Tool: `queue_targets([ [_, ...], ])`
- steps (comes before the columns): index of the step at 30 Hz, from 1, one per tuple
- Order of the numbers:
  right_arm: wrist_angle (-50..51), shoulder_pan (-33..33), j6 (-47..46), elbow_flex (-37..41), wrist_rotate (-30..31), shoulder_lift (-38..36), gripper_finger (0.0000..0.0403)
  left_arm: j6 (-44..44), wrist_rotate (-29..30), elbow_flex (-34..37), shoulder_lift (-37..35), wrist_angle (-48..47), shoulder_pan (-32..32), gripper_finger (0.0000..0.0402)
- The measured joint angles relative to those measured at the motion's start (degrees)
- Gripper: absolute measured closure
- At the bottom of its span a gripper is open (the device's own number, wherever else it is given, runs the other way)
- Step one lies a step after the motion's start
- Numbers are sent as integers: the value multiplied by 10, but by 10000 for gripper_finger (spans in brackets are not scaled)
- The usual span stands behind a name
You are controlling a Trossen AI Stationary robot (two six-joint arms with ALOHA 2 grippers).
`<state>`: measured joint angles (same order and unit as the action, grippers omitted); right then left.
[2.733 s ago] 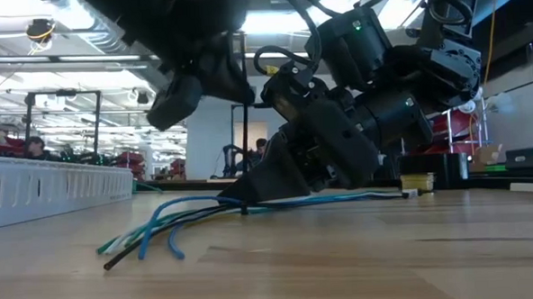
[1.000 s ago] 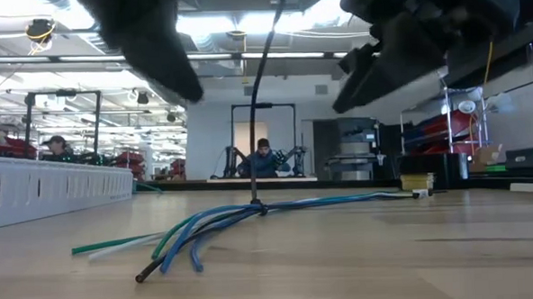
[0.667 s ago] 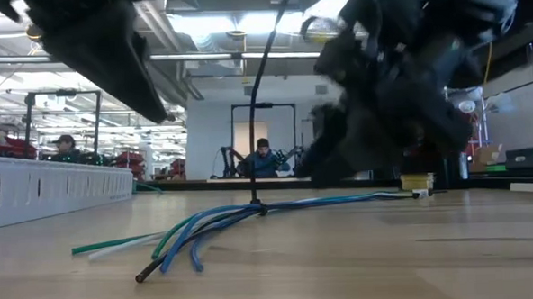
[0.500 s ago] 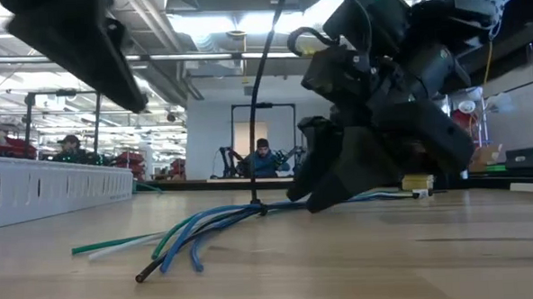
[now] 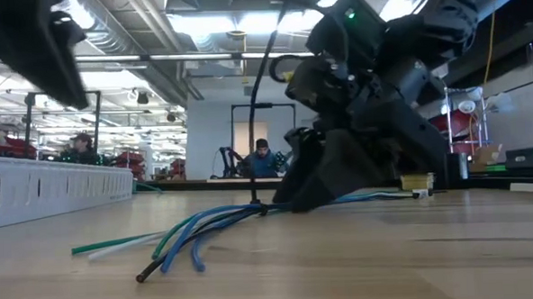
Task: Ziptie cables
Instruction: Wrap the colored cables with the black zip tie, then put the colored ziptied cable into the white cable duct
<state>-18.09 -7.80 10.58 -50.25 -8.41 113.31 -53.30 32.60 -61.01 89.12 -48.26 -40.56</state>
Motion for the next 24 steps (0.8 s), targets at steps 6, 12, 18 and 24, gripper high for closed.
queue_targets([
  [6,15,5,-30,-8,-10,9,261,-122,-2,3,0,-70,-32,266],
  [12,31,4,-43,-9,-4,9,381,-172,-35,42,0,-62,-40,266],
  [18,37,4,-57,-8,-3,7,394,-158,-53,77,0,-39,-35,266],
  [24,66,3,-59,-6,-7,-16,401,-21,-52,129,1,96,-1,266],
])
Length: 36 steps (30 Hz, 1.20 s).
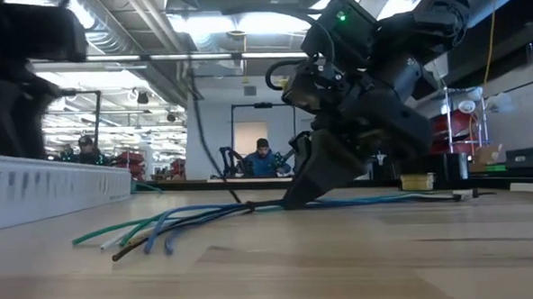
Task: Ziptie cables
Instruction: Put the colored ziptied cable into the white cable duct
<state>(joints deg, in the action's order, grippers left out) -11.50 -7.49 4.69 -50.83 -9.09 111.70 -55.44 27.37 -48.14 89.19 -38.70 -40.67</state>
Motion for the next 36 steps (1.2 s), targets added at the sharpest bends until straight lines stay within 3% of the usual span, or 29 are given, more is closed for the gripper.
queue_targets([
  [8,151,-1,-2,6,22,-82,402,245,0,52,0,229,76,266],
  [13,253,-13,-4,5,88,-159,402,404,-17,64,19,360,125,266],
  [17,313,-32,-23,5,123,-223,403,485,-51,64,41,429,159,266],
  [23,321,-61,-31,4,164,-307,403,568,-107,61,73,540,188,266],
  [29,280,-72,-15,3,185,-352,403,625,-102,3,39,480,176,266],
  [36,176,-71,44,2,176,-343,403,504,-68,-69,-45,303,127,266],
])
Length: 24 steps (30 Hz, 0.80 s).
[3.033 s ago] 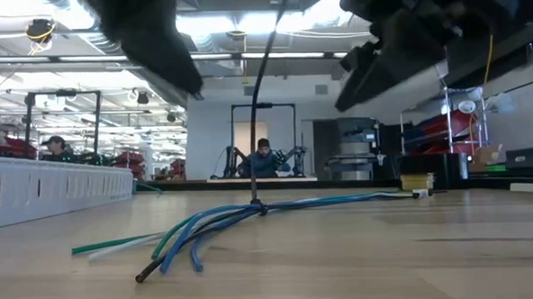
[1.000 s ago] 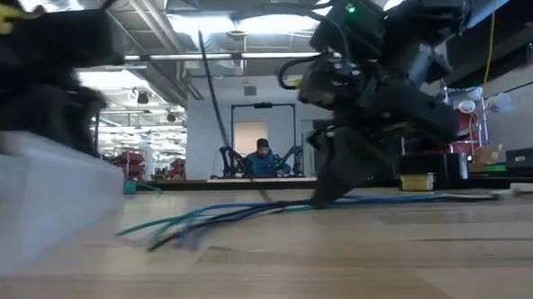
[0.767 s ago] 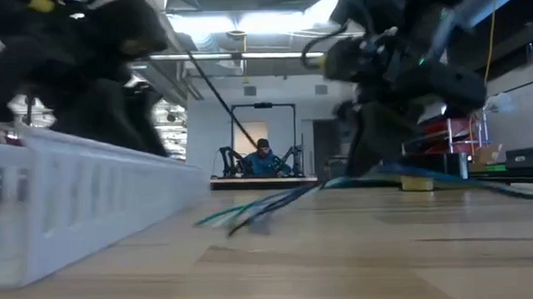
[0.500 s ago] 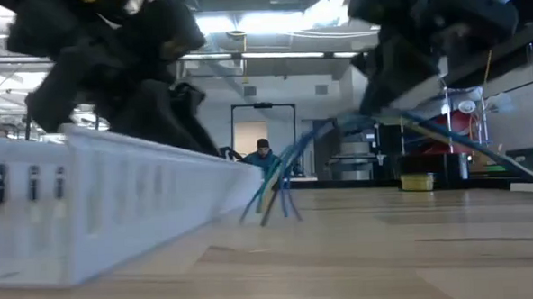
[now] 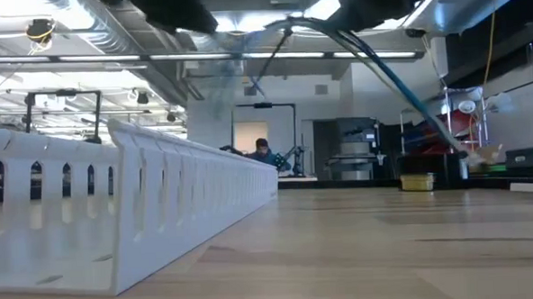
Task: Ziptie cables
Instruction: Put the colored ziptied cable into the white cable duct
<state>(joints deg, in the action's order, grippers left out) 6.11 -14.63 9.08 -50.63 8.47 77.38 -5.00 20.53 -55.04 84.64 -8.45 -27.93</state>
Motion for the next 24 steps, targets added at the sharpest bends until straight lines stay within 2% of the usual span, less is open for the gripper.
queue_targets([
  [6,-40,0,31,-1,14,3,403,-172,3,-5,-35,-37,-20,266],
  [11,-36,0,32,0,17,4,403,-236,8,-5,-26,-46,16,254],
  [15,-32,0,32,0,25,4,403,-253,8,-4,-15,-66,53,219],
  [20,-31,0,37,0,25,7,403,-243,3,-4,-15,-22,84,179],
  [24,-30,0,38,0,26,14,403,-241,-59,-4,-9,17,96,160],
])
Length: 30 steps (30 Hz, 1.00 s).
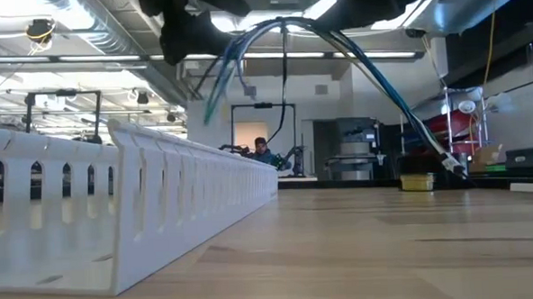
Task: Ziptie cables
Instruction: Put the colored ziptied cable into the white cable duct
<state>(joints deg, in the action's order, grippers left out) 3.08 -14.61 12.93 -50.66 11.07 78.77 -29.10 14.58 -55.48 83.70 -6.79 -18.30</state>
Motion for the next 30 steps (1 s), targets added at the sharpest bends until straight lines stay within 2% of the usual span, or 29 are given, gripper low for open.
queue_targets([
  [4,0,0,2,0,0,4,403,3,-20,0,17,32,1,153],
  [13,-1,0,5,0,0,8,403,43,-12,0,65,80,13,162],
  [16,-2,0,2,0,0,8,403,61,6,0,66,72,12,206],
  [19,-1,0,-6,0,-1,8,400,85,23,0,62,68,12,287],
  [22,0,0,-19,0,0,8,394,120,28,-11,58,25,15,373],
  [24,0,0,-21,0,12,8,388,132,40,-30,58,-20,15,390],
  [30,22,0,-53,0,124,-3,344,140,66,-130,58,-216,15,399],
])
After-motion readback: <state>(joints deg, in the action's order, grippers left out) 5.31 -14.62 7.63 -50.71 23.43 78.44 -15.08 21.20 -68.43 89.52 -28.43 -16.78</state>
